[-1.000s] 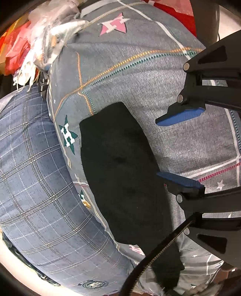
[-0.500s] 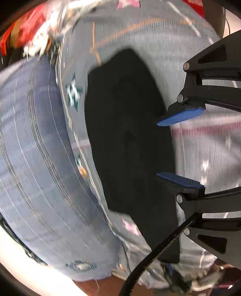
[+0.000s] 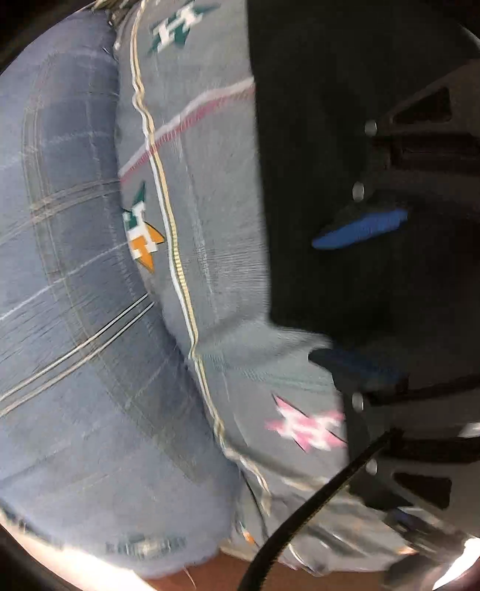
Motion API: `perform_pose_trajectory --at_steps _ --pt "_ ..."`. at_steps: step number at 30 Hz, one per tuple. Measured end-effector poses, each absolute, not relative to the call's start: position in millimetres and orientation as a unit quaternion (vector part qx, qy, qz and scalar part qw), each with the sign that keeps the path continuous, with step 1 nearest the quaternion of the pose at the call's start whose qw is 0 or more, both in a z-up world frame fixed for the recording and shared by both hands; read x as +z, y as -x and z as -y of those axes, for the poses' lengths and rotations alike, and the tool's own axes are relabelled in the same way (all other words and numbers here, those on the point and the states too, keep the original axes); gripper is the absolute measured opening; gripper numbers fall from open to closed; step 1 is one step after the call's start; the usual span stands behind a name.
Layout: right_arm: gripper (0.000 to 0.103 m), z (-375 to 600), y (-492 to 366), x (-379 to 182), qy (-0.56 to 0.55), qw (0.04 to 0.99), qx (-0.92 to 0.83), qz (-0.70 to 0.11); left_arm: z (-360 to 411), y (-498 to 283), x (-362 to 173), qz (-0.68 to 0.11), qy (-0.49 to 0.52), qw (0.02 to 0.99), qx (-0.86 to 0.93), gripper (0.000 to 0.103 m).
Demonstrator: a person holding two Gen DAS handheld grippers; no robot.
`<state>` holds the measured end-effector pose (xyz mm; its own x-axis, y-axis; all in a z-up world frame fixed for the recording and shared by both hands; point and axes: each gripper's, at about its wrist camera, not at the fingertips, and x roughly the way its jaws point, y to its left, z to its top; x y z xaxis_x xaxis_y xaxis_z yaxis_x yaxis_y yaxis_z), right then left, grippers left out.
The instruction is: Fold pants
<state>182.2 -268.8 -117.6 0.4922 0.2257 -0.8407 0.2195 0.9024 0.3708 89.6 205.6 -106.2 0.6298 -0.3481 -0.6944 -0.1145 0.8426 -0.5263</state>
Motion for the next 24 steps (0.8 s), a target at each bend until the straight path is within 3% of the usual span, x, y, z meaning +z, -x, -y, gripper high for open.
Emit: perform_pose_trajectory --at_steps 1,4,9,16,22,24 --pt "0.077 263 -196 -115 -0.206 0.839 -0.005 -0.503 -215 -92 -111 -0.423 0.291 0.855 -0.067 0.047" --pt "0.071 239 -208 -97 -0.111 0.844 -0.064 -0.521 -235 -90 -121 -0.404 0.338 0.846 -0.083 0.047" --pt "0.071 146 -189 -62 -0.072 0.850 0.060 -0.518 -244 -79 -140 -0.388 0.349 0.847 -0.101 0.047" --pt "0.071 -13 -185 -86 -0.011 0.797 0.180 -0.576 -262 -60 -119 -0.351 0.321 0.875 -0.092 0.048" --pt "0.071 -92 -192 -120 0.111 0.784 0.139 -0.595 -263 -51 -116 -0.342 0.320 0.878 -0.095 0.048" --pt "0.063 -101 -196 -130 0.157 0.784 0.124 -0.588 -265 -51 -118 -0.344 0.330 0.873 -0.101 0.048"
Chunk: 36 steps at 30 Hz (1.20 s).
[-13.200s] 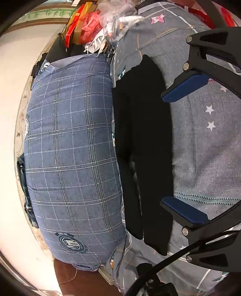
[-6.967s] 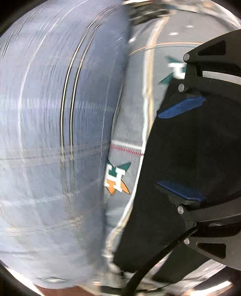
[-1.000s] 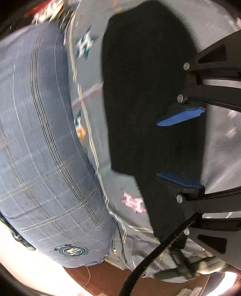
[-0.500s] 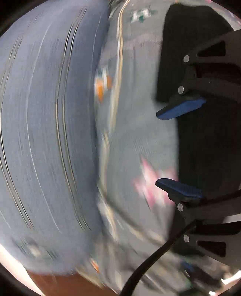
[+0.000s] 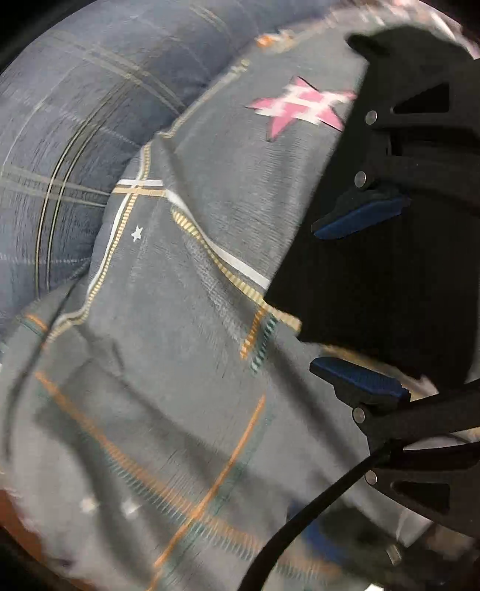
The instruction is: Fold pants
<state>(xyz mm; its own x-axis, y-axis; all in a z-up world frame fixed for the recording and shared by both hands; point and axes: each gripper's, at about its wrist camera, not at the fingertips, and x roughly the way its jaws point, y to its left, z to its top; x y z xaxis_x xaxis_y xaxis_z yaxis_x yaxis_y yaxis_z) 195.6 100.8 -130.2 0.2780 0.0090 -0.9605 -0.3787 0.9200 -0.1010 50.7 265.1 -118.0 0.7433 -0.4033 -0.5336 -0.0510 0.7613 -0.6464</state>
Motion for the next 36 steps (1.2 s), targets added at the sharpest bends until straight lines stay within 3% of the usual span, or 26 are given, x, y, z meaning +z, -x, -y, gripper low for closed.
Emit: perform_pose_trajectory --at_steps 1,5,11,20,22,23,36 --pt "0.045 -98 -196 -133 0.161 0.787 0.122 -0.583 -266 -51 -120 -0.345 0.338 0.869 -0.105 0.048" --pt "0.017 -75 -192 -119 0.109 0.796 0.143 -0.579 -267 -55 -124 -0.347 0.357 0.859 -0.119 0.048" --pt "0.014 -61 -187 -97 0.066 0.813 0.159 -0.556 -249 -61 -130 -0.365 0.366 0.839 -0.167 0.049" --pt "0.013 -48 -183 -85 0.034 0.815 0.180 -0.550 -175 -55 -119 -0.370 0.266 0.859 -0.234 0.052" --pt "0.013 -44 -179 -83 0.029 0.817 0.184 -0.546 -160 -63 -120 -0.392 0.258 0.853 -0.229 0.037" --pt "0.013 -40 -178 -81 0.023 0.818 0.186 -0.544 -153 -66 -119 -0.401 0.257 0.847 -0.236 0.018" --pt "0.013 105 -158 -50 -0.097 0.849 0.171 -0.491 -16 -80 -59 -0.428 0.182 0.838 -0.284 0.018"
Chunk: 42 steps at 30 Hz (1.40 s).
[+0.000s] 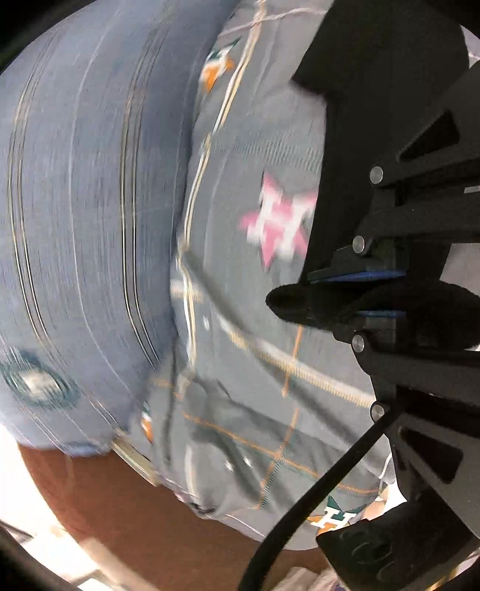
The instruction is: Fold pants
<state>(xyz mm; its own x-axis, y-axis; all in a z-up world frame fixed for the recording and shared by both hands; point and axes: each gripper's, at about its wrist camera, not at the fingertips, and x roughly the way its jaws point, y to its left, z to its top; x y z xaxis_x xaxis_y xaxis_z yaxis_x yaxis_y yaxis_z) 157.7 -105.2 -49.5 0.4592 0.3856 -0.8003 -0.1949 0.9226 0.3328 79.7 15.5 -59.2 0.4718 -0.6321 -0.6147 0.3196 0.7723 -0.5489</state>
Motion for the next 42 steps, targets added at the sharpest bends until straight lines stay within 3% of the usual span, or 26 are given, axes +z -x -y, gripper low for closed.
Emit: perform_pose_trajectory --at_steps 9,13,17,26,32,33,34,37,42 --pt "0.014 245 -138 -94 -0.214 0.844 0.104 -0.480 123 -83 -84 -0.469 0.061 0.827 -0.305 0.019" --pt "0.039 280 -131 -117 -0.251 0.834 0.073 -0.486 117 -68 -78 -0.479 0.077 0.811 -0.327 0.022" --pt "0.055 308 -111 -106 -0.273 0.846 0.064 -0.453 78 -49 -64 -0.472 0.102 0.812 -0.327 0.048" --pt "0.055 280 -91 -69 -0.303 0.847 0.179 -0.397 12 -51 -79 -0.479 0.165 0.836 -0.211 0.050" --pt "0.052 254 -115 -124 -0.317 0.814 0.152 -0.463 -2 -20 -91 -0.489 0.190 0.831 -0.183 0.050" --pt "0.052 260 -115 -132 -0.313 0.818 0.128 -0.465 -6 -14 -94 -0.492 0.200 0.828 -0.179 0.050" --pt "0.044 268 -112 -139 -0.315 0.824 0.113 -0.457 -9 -6 -96 -0.496 0.208 0.825 -0.175 0.050" --pt "0.041 287 -97 -145 -0.353 0.825 0.128 -0.421 -15 15 -97 -0.503 0.208 0.822 -0.165 0.050" --pt "0.061 268 -20 -111 -0.230 0.915 0.044 -0.328 -17 49 -89 -0.485 0.161 0.848 -0.140 0.050"
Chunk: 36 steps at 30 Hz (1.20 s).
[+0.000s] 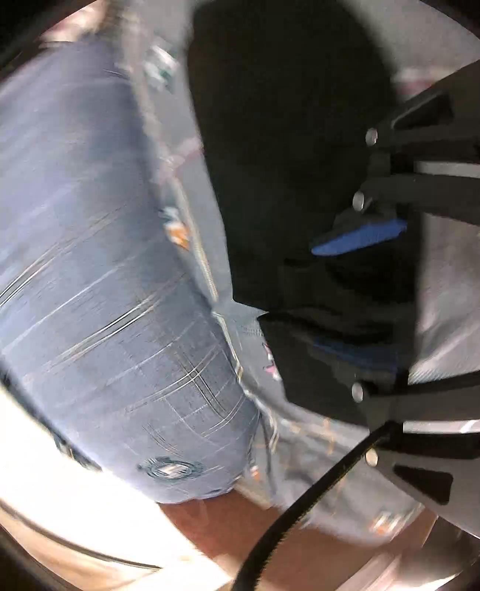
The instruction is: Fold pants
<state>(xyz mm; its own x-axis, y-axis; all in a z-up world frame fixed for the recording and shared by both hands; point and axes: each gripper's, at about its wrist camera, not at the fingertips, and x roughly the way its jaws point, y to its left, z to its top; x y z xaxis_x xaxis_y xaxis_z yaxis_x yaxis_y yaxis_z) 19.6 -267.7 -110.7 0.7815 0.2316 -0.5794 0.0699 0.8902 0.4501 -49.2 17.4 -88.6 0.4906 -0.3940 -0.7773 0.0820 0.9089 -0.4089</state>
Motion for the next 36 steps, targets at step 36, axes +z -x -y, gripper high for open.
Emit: perform_pose_trajectory --at_steps 36 --pt "0.089 218 50 -166 -0.078 0.950 -0.040 -0.300 32 73 -93 -0.495 0.063 0.856 -0.135 0.050"
